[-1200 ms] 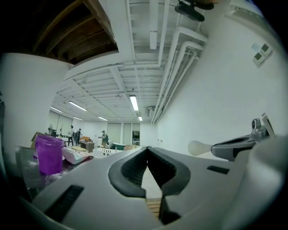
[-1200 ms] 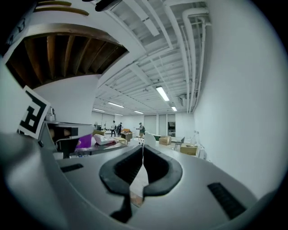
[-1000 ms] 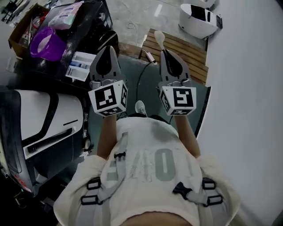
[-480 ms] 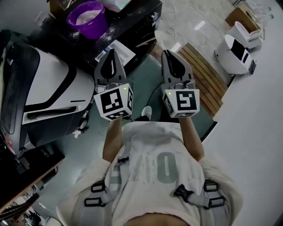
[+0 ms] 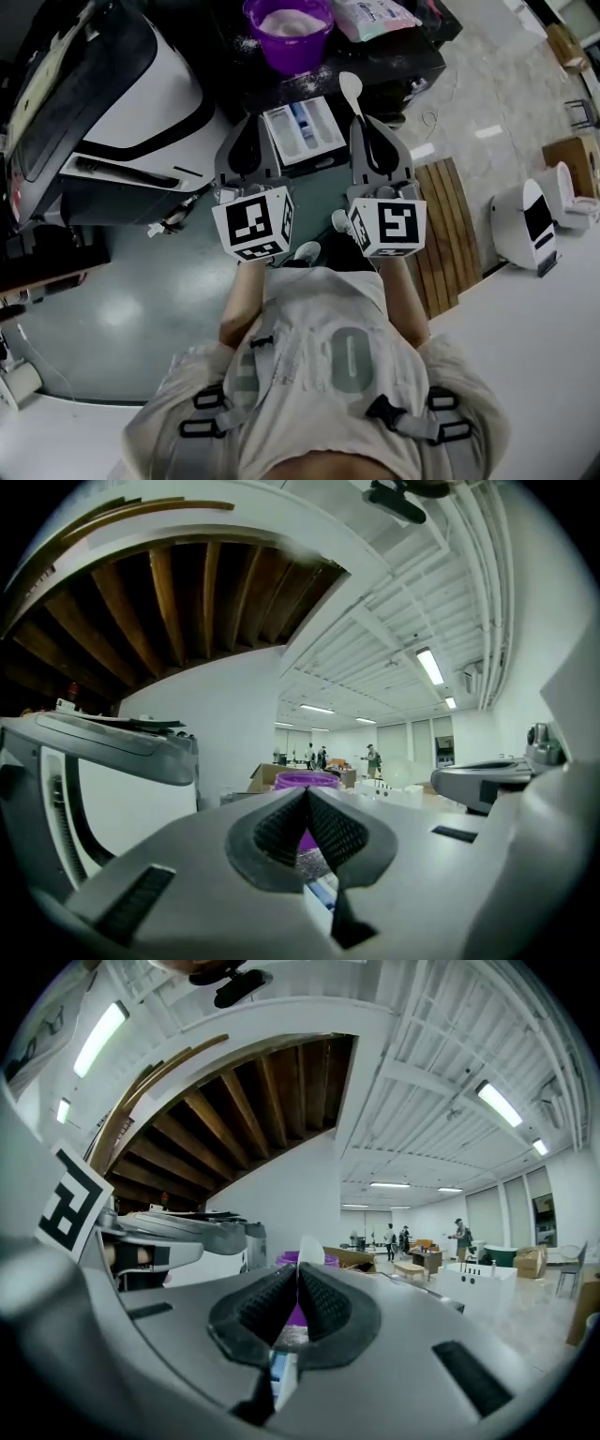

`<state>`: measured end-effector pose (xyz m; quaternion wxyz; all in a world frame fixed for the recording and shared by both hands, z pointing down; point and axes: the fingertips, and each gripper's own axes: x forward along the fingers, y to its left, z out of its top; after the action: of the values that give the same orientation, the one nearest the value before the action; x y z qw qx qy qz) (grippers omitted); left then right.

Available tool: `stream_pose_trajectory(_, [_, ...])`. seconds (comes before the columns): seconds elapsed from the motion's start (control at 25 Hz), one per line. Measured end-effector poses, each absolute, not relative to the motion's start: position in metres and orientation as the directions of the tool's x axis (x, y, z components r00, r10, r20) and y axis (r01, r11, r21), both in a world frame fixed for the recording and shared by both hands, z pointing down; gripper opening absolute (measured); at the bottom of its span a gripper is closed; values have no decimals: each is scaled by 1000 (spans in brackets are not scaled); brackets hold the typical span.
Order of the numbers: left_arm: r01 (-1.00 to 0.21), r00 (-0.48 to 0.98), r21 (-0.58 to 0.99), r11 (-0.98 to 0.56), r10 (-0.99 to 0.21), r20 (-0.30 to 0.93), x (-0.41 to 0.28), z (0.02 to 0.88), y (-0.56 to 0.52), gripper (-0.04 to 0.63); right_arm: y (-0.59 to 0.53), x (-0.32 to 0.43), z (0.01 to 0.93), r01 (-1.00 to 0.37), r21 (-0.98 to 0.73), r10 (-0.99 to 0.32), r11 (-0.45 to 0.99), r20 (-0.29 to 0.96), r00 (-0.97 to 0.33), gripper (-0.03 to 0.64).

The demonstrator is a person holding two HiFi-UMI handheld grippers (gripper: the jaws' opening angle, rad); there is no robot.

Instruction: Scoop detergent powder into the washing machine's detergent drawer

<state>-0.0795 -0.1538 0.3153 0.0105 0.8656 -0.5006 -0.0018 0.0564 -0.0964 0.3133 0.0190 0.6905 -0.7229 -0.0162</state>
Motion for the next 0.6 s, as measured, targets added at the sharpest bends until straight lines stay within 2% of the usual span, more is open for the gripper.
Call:
stream_pose_trajectory(0.28, [-951,309,22,-309,-951,-6,-84,313,-172,20,-136,72,314,-977,54,-978,206,0,-207,8])
stream_pose_trajectory(0.6, [-984,179,24,-179,-984,-4,-50,306,-168,20,-155,111,317,-942,0,-942,336,-1,-336,8])
